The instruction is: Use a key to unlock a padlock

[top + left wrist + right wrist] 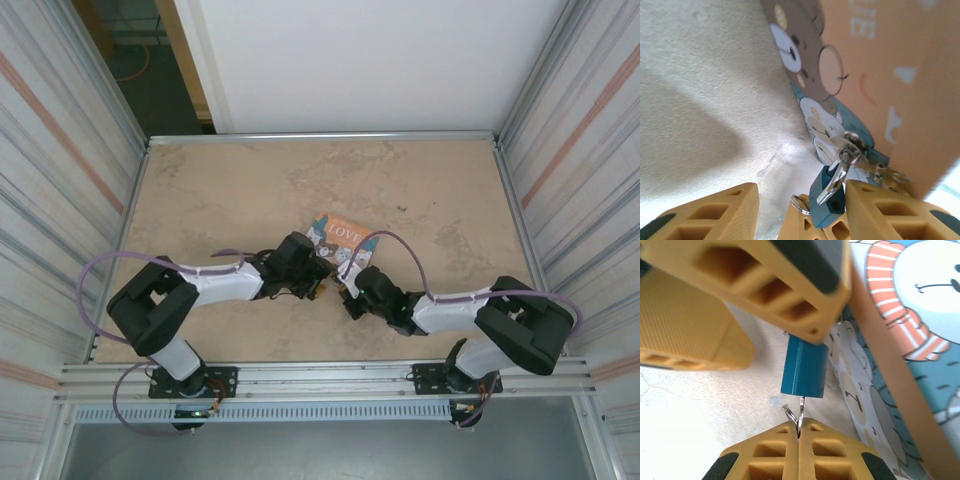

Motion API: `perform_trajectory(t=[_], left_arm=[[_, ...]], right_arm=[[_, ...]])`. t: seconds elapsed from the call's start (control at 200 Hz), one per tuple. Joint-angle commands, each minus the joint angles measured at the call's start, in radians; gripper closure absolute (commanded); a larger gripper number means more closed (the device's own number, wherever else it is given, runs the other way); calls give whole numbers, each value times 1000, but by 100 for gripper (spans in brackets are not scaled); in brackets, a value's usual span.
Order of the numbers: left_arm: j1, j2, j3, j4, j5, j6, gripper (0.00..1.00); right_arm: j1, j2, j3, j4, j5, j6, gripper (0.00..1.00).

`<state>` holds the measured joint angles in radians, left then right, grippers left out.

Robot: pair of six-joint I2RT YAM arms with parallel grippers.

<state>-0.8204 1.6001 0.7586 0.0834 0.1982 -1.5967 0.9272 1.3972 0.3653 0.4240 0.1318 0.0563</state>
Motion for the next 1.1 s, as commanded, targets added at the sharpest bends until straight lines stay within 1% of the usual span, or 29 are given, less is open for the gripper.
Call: perform_trajectory(t=[0.0,0.115,0.276,0.366,0.496,0.586,0.671,0.892,0.982,1.097], left_arm=[[0,-70,5,-83,-89,52,48],[9,-123,2,-95,-133,103,45],[22,-213,6,-152,-214,193,44],[24,-272,11,-205,-281,247,44],[25,-352,27,-282,-383,335,42],[25,-400,34,-318,-441,389,42],[25,-435,41,-352,-488,429,42],[27,-482,36,-395,-564,489,38],[39,-490,22,-389,-558,523,37],[71,-491,13,-366,-502,600,35]], right_arm=[[-34,-60,-33,-48,-82,63,100],[-76,-103,-50,-69,-158,95,100],[-150,-141,-68,-93,-273,143,100],[-205,-154,-71,-111,-342,171,100],[-274,-138,-69,-126,-458,203,100],[-299,-106,-63,-125,-511,222,100],[-310,-72,-61,-110,-520,243,100],[-317,-13,-47,-84,-468,268,100],[-323,-15,-47,-91,-450,269,100],[-329,-26,-48,-105,-438,269,96]])
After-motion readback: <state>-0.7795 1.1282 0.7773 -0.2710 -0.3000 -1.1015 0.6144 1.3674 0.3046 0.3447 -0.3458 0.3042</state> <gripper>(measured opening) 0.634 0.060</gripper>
